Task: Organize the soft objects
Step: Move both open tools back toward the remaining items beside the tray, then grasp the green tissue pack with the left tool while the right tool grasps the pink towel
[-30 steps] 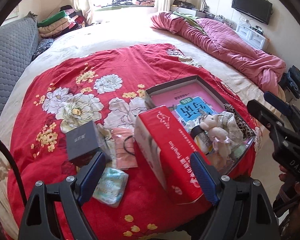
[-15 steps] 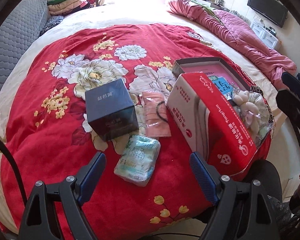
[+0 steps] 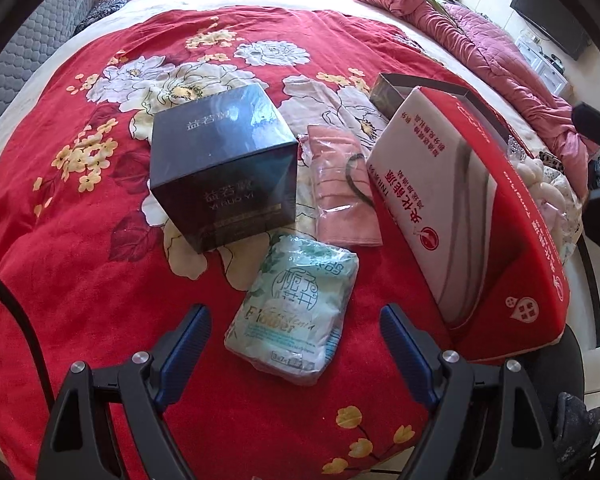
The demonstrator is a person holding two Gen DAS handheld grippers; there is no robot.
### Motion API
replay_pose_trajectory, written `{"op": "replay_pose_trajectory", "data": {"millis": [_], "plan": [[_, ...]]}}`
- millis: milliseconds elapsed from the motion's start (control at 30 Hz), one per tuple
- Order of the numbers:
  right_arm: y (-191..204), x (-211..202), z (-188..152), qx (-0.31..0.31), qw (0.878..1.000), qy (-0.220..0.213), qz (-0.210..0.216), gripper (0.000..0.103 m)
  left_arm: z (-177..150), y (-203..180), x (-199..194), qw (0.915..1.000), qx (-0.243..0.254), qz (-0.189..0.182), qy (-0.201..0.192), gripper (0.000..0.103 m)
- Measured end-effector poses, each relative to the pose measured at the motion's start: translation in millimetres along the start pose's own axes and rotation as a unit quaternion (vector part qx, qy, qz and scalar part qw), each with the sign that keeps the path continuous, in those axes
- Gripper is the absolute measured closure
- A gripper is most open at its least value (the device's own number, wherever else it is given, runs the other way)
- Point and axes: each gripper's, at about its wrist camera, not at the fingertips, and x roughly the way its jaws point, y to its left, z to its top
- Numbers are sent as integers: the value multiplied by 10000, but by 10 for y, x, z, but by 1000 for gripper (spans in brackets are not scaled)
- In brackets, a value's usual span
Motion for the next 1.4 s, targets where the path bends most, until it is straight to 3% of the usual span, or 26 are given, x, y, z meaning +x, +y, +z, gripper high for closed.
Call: {"op": "replay_pose_trajectory", "data": {"millis": [167,300,500,700,867,1067,1200,1267,1400], "plan": [[-8,337,284,-1025,9931,491,298,25,0,27,114,9999,-36,-100,40,18],[-64,707,504,-1559,9785,1042,859,25,-2,21,199,9998,-16,-170,103,18],[-61,1253,716,-2562,9402,1823,1310,26,-5,73,275,9987,-99,-501,73,18],[12,1749,647,-3390,8923,2557,1534,26,8,105,281,9981,-79,-618,-17,26],[96,1935,660,-3461,8719,2737,2124,26,29,135,318,9977,-62,-678,-24,30],[169,2209,575,-3640,8440,3172,2337,26,46,144,346,9974,-77,-719,4,30],[189,2371,524,-3497,8268,3470,2714,26,59,161,364,9970,-122,-765,14,30],[181,2404,515,-3352,8258,3534,2843,35,70,176,374,9966,-167,-801,16,30],[138,2352,545,-3224,8382,3368,2831,46,66,192,375,9966,-194,-805,-7,30]]}}
